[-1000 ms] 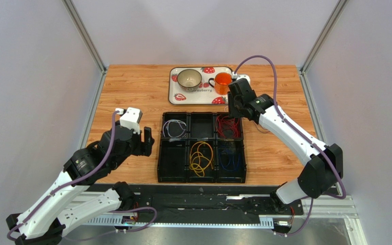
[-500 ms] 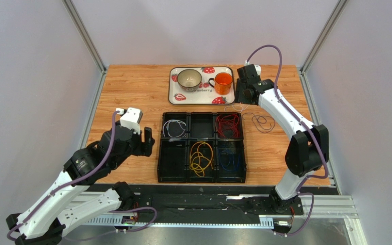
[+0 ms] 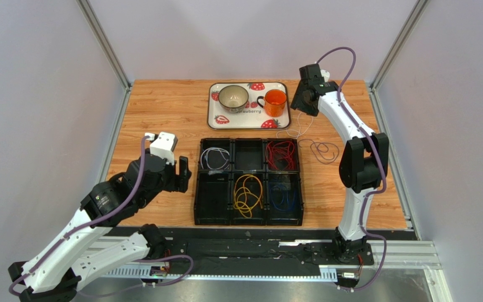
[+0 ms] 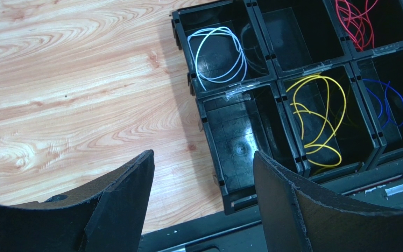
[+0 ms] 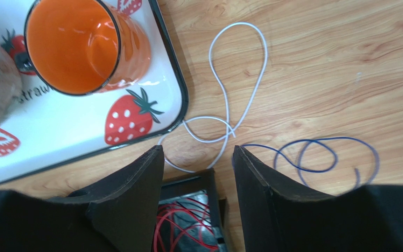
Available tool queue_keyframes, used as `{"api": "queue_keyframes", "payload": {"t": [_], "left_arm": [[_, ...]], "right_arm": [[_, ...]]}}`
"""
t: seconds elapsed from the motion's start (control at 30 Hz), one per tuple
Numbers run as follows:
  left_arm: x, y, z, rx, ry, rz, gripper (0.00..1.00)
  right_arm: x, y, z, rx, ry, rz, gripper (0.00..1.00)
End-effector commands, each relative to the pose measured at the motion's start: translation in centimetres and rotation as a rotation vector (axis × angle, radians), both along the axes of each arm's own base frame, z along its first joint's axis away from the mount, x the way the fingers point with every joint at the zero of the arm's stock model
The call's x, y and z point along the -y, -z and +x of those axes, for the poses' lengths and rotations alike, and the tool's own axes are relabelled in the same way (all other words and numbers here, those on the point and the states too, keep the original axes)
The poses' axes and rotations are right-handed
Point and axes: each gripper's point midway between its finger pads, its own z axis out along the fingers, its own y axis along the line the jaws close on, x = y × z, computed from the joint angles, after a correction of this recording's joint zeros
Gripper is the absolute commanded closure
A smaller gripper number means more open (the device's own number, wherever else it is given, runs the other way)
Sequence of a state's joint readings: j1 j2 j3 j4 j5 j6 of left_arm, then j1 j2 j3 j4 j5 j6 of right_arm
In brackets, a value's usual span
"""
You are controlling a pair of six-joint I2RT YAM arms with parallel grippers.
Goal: Untangle the cables
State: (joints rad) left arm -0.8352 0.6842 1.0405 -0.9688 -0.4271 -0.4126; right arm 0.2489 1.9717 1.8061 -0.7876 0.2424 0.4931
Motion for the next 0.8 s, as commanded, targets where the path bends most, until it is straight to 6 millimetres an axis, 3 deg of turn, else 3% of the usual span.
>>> {"api": "queue_keyframes", "payload": {"t": [0.0,0.53,0.77], "left_arm": [[-0.1,-0.3,0.3,0.016,-0.009,-0.003,0.23],[-0.1,-0.3,0.3,0.015,-0.007,-0.002,0.23],[-0.2,-0.3,0.3,0.017,-0.011,0.0,0.23]], "right_arm": [[0.1,-0.2,2.7,0.045,0.125,0.152,0.46],[1.5,5.7,6.5,0.031,0.312,0.338,0.48],[1.9,6.5,8.0,0.071,0.35,0.363,0.5]]}}
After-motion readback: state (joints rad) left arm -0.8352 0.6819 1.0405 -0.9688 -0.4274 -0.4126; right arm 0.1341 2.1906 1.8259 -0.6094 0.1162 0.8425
